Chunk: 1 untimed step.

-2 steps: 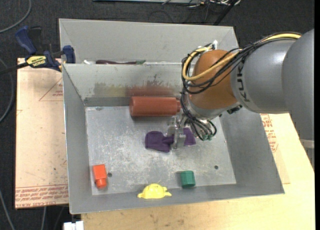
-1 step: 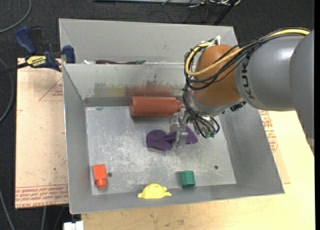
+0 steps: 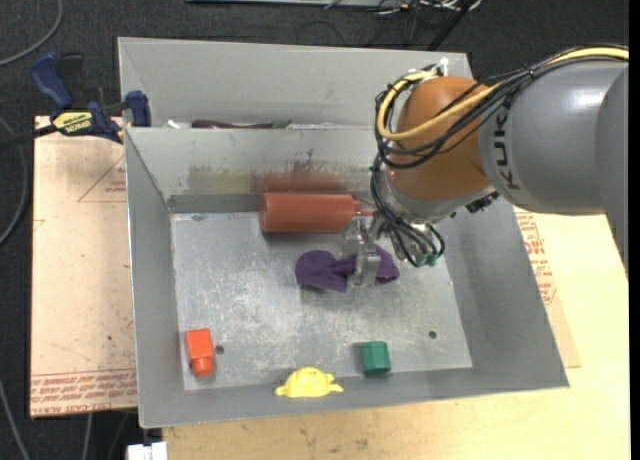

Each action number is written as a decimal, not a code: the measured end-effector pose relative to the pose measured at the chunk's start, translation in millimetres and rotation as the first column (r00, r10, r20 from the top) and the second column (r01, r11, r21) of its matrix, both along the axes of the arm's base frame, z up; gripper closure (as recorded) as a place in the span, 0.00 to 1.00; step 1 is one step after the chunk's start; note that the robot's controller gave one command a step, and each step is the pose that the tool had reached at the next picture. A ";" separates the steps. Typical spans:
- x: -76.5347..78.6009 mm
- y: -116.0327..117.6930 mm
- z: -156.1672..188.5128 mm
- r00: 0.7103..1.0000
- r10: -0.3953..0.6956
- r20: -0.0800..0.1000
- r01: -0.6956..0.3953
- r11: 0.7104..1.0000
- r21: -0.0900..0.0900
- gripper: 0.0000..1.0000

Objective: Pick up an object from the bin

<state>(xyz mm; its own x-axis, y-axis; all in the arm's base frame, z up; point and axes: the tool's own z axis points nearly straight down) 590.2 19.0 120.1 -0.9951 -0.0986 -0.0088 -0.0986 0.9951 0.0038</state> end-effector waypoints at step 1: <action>2.0 0.1 11.3 1.000 0.000 0.007 0.000 1.000 0.000 1.00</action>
Offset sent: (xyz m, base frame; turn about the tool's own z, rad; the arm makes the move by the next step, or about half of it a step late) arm -0.0002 0.0001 0.0435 0.0000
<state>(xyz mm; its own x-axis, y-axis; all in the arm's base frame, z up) 592.2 19.1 131.4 -0.9950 -0.0984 -0.0158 -0.0984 0.9951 0.0033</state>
